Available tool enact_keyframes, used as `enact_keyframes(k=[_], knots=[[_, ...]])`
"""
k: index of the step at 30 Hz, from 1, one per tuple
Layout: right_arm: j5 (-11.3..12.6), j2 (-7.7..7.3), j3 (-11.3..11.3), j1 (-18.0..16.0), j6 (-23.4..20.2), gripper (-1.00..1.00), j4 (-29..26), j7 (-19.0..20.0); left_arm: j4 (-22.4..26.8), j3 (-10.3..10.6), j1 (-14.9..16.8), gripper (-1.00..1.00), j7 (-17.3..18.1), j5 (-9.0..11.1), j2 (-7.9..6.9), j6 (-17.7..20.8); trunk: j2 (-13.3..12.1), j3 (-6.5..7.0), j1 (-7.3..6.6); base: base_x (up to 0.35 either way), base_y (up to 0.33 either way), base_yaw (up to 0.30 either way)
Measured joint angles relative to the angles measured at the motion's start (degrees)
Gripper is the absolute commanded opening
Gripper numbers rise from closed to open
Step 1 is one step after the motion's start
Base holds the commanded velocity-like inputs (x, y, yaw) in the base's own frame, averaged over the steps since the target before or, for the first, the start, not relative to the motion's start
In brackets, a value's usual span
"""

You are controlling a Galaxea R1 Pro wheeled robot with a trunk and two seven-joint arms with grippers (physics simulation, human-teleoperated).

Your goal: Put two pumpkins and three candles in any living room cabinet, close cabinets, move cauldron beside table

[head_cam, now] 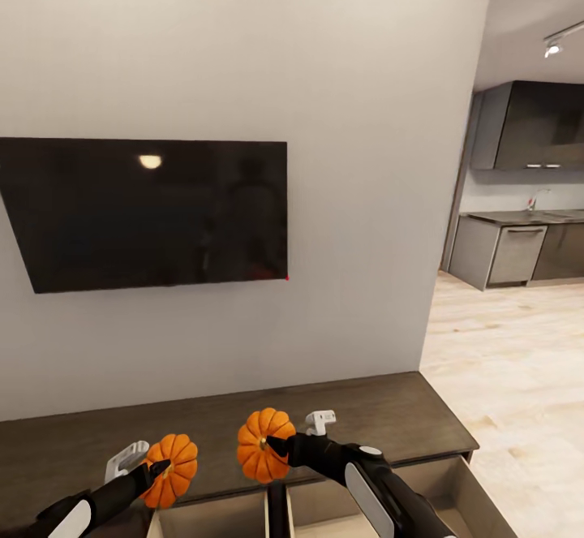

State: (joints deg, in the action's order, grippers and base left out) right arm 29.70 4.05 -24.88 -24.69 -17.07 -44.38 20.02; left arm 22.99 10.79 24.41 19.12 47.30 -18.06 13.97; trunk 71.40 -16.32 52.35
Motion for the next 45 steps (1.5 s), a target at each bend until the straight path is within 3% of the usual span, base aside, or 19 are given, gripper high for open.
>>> enact_keyframes(k=[32, 45], knots=[[-0.03, 0.02, -0.06, -0.01, 0.04, -1.00, 0.04, -0.01, 0.00, 0.09, -0.01, -1.00, -0.03, 0.00, 0.08, 0.00, 0.00, 0.12, 0.00, 0.092, -0.023, 0.053], [0.07, 0.00, -0.08, -0.02, 1.91, -1.00, 0.04, 0.05, 0.00, 0.09, -0.01, -1.00, 0.00, 0.02, 0.09, -0.01, 0.00, 0.12, 0.01, 0.011, -0.007, 0.000]])
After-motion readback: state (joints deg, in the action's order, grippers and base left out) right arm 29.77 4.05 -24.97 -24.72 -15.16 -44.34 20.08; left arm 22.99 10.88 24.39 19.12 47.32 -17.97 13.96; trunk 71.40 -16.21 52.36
